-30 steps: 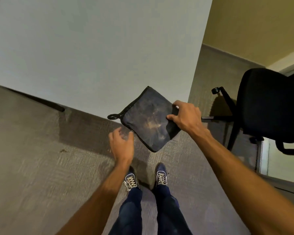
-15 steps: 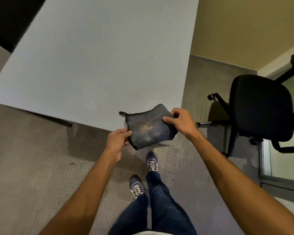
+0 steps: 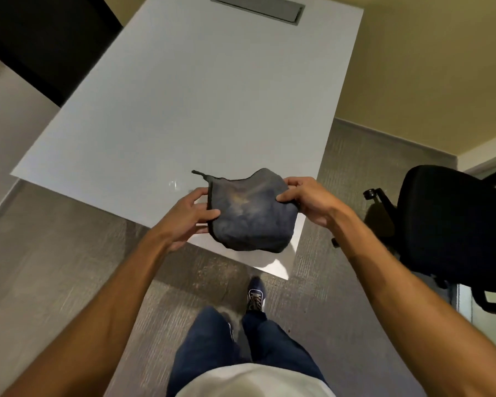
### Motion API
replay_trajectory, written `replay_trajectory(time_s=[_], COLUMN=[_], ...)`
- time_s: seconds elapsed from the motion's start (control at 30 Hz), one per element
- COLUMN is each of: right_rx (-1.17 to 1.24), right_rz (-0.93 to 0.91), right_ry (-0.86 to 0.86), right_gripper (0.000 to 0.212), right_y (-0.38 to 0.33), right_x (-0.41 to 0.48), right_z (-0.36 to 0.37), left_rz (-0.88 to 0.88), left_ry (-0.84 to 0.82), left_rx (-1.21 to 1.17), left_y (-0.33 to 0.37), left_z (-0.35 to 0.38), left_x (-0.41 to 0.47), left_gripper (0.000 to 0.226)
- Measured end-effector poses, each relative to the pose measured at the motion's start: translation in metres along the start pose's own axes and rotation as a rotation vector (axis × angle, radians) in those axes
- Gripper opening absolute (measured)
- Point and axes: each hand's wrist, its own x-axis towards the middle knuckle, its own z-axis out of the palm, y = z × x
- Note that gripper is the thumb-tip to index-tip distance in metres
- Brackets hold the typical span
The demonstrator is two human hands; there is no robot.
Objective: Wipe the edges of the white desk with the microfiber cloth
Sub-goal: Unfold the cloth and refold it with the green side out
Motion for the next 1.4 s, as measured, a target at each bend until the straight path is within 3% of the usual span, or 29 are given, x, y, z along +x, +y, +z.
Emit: replay_trajectory(time_s=[0.1, 0.17, 0.23, 0.4, 0.5, 0.7, 0.8, 0.87, 1.0, 1.2, 1.3, 1.4], right_rx=[0.023, 0.029, -0.026, -0.052, -0.117, -0.55, -0.4, -0.414, -0.602, -0.764, -0.73, -0.621], right_rz=[-0.021, -0.034, -0.04, -0.026, -0.018, -0.217, -0.259, -0.275, -0.344, -0.361, -0.344, -0.321], right_ry=[0.012, -0.024, -0.067, -0.178, -0.091, 0.296, 0.137, 0.049, 0.14, 0.179, 0.145, 0.07], right_gripper=[0.02, 0.021, 0.021, 0.066, 0.072, 0.056, 0.04, 0.045, 0.051, 0.012, 0.008, 0.018], right_y=[-0.009, -0.012, -0.014, -0.014, -0.011, -0.013, -0.024, -0.031, -0.039, -0.045, -0.049, -0.051], right_x=[0.004, 0.004, 0.005, 0.006, 0.011, 0.015, 0.007, 0.001, -0.002, 0.002, 0.003, 0.001], right_z=[-0.004, -0.005, -0.005, -0.005, 0.002, 0.038, 0.064, 0.082, 0.1, 0.102, 0.101, 0.098], left_rz=[0.028, 0.01, -0.02, -0.037, -0.016, 0.027, 0.054, 0.089, 0.117, 0.122, 0.158, 0.143], left_ry=[0.139, 0.166, 0.152, 0.096, 0.077, 0.088, 0.098, 0.071, 0.11, 0.15, 0.24, 0.349], left_rx=[-0.048, -0.118, -0.167, -0.173, -0.205, -0.166, -0.135, -0.114, -0.031, 0.048, 0.179, 0.237], left_y=[0.009, 0.012, 0.013, 0.019, 0.023, 0.03, 0.03, 0.031, 0.035, 0.04, 0.042, 0.043], left_z=[0.001, -0.001, -0.003, -0.01, -0.013, -0.007, 0.0, 0.006, 0.014, 0.023, 0.025, 0.027], left_x=[0.009, 0.012, 0.014, 0.014, 0.014, 0.017, 0.019, 0.018, 0.019, 0.02, 0.02, 0.021], left_gripper=[0.021, 0.007, 0.008, 0.017, 0.019, 0.014, 0.018, 0.021, 0.025, 0.03, 0.017, 0.023])
